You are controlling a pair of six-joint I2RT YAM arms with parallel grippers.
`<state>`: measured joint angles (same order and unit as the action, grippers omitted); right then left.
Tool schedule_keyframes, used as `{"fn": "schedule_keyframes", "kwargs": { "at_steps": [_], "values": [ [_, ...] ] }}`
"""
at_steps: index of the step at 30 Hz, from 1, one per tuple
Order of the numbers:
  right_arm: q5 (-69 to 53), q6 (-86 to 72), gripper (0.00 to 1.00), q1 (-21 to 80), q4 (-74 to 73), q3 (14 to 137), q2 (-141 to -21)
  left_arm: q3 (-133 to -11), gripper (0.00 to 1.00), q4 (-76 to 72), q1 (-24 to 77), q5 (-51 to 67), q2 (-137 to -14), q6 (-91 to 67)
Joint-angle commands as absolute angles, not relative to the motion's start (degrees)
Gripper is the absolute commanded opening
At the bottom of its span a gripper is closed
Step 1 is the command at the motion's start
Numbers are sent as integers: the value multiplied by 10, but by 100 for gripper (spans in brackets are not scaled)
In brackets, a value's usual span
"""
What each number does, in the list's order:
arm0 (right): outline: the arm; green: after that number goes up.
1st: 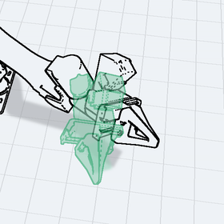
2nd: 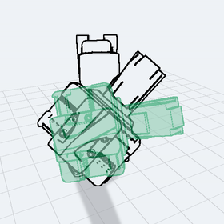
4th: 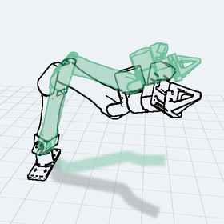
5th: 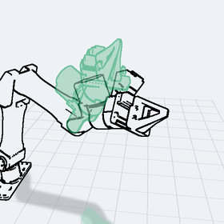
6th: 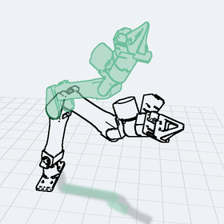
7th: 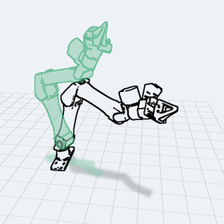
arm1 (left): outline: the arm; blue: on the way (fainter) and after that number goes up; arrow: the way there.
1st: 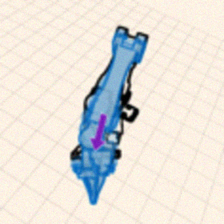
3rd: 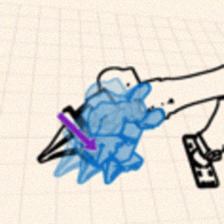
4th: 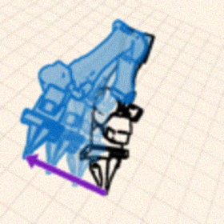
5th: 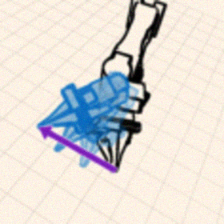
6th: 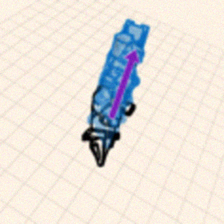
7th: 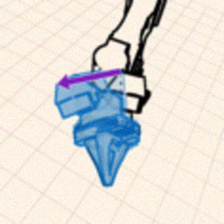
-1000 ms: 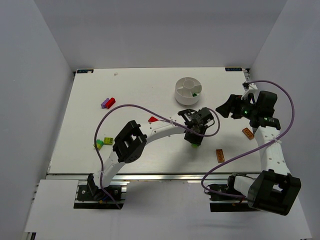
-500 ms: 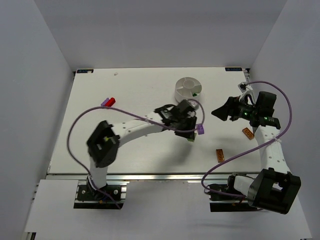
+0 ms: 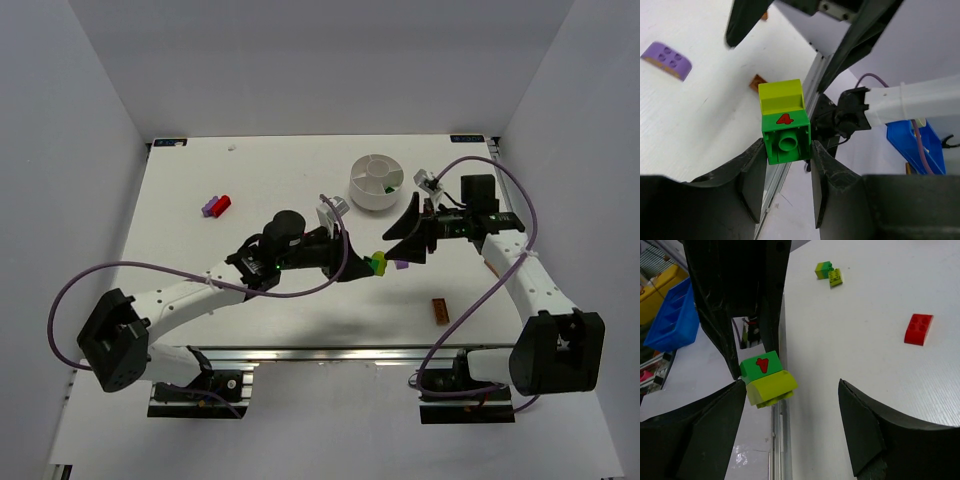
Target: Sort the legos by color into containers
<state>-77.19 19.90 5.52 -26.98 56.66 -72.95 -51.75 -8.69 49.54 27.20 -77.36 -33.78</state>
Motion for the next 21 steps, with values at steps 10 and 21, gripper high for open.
{"fn": "schedule_keyframes", "kwargs": {
  "at_steps": [10, 21],
  "values": [
    [-848, 291, 76, 107, -340, 640, -779, -476, 0, -178, 495, 282, -712, -301],
    [-861, 333, 63, 120, -374, 625, -770, -481, 0, -181, 496, 271, -717, -294]
  ]
}}
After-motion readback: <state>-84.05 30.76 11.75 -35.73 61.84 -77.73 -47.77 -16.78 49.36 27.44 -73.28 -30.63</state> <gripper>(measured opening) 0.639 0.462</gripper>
